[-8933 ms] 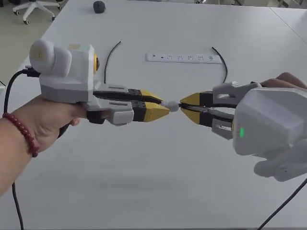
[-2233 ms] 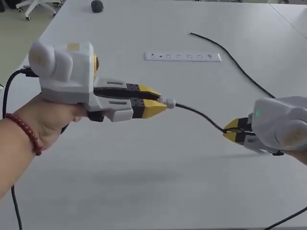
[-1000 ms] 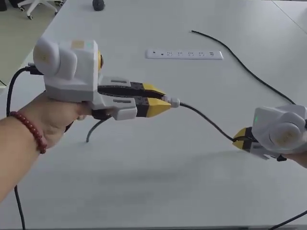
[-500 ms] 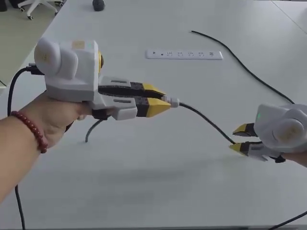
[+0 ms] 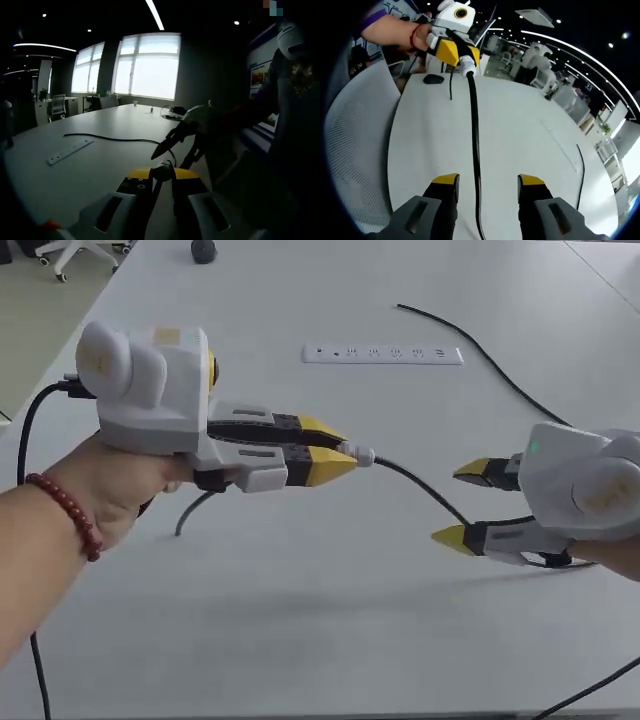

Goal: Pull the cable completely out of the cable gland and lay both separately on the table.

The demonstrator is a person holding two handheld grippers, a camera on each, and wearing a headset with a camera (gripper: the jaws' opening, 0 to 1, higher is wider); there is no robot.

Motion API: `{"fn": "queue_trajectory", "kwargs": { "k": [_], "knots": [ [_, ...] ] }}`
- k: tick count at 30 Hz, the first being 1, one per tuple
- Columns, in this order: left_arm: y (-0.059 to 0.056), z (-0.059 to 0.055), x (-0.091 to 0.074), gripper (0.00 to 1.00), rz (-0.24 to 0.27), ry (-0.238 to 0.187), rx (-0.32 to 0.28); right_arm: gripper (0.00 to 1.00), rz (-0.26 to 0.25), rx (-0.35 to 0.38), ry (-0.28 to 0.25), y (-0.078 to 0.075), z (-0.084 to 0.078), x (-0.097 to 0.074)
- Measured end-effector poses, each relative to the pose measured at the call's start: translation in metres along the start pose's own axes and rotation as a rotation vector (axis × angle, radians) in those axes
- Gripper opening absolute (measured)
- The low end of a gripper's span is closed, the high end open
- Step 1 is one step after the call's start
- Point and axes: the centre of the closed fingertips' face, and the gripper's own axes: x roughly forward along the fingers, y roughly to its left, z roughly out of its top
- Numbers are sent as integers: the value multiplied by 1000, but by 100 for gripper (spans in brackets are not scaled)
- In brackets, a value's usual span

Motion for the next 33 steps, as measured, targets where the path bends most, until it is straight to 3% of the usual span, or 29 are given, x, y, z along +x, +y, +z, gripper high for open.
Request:
{"fn": "queue_trajectory", "kwargs": {
  "k": [6,11,16,19,22,25,31,33],
  "knots": [
    [1,-1,1,16,1,2,0,51,23,-23,-101,14,47,-7],
    [0,-2,1,16,0,5,-2,51,27,-92,-162,23,84,-14],
    [-1,-4,2,16,-1,9,-3,45,34,-142,-188,27,106,-20],
    [-2,-4,1,16,-2,8,-6,35,38,-189,-180,28,109,-20],
    [-3,-4,1,16,-5,8,-5,35,42,-194,-169,28,107,-18],
    [-4,-4,1,16,-6,4,-6,26,42,-236,-142,28,101,-16],
    [-5,-4,0,16,-9,5,-6,10,36,-260,-112,26,94,-13],
    [-5,-5,0,16,-10,7,-5,9,37,-260,-107,24,94,-12]
  ]
}}
